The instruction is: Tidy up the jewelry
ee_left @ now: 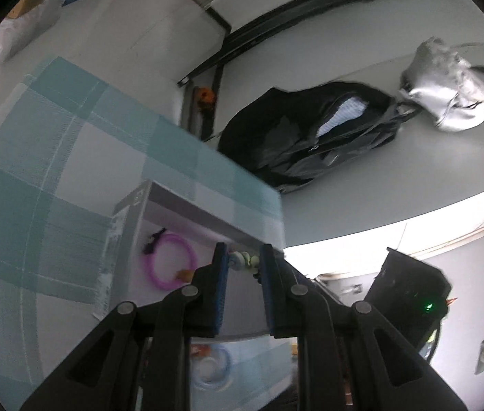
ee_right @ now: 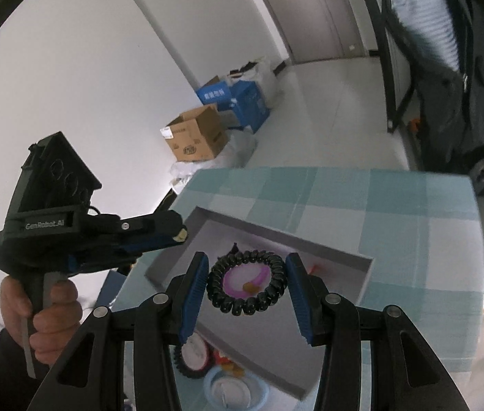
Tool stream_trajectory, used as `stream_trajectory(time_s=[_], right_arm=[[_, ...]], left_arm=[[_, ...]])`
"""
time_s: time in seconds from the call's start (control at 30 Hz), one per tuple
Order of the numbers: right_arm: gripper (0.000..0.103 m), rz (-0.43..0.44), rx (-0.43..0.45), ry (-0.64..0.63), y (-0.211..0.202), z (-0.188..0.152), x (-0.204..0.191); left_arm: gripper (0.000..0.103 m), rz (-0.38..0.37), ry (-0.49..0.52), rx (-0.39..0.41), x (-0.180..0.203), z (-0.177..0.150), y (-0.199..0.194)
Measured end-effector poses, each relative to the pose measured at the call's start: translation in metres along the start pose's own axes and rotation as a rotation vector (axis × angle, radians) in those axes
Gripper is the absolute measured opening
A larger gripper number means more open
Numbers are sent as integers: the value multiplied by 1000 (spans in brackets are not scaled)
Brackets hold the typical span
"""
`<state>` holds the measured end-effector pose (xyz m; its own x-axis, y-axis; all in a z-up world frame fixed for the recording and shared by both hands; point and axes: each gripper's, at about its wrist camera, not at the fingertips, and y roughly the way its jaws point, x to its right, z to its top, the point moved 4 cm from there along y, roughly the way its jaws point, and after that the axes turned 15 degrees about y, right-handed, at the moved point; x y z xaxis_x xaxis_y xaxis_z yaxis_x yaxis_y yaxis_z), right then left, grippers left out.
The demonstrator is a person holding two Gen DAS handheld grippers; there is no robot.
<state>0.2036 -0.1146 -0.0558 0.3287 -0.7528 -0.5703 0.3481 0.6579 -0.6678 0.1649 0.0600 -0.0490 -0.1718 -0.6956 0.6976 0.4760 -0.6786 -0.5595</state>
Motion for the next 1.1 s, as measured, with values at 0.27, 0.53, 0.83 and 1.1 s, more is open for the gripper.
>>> stream_trajectory(time_s=[0.27, 0.53, 0.83, 1.1], right_arm=[[45, -23, -38, -68, 13, 2, -7], [52, -38, -38, -50, 15, 8, 2], [83, -37, 32, -145, -9, 0, -1], [89, -43, 120, -40, -47, -9, 20]], left_arm=[[14, 73, 42, -96, -2, 3, 19], [15, 77, 72, -129, 1, 2, 32], [78, 1, 114, -47, 13, 3, 12], [78, 57, 232, 52, 32, -14, -25]])
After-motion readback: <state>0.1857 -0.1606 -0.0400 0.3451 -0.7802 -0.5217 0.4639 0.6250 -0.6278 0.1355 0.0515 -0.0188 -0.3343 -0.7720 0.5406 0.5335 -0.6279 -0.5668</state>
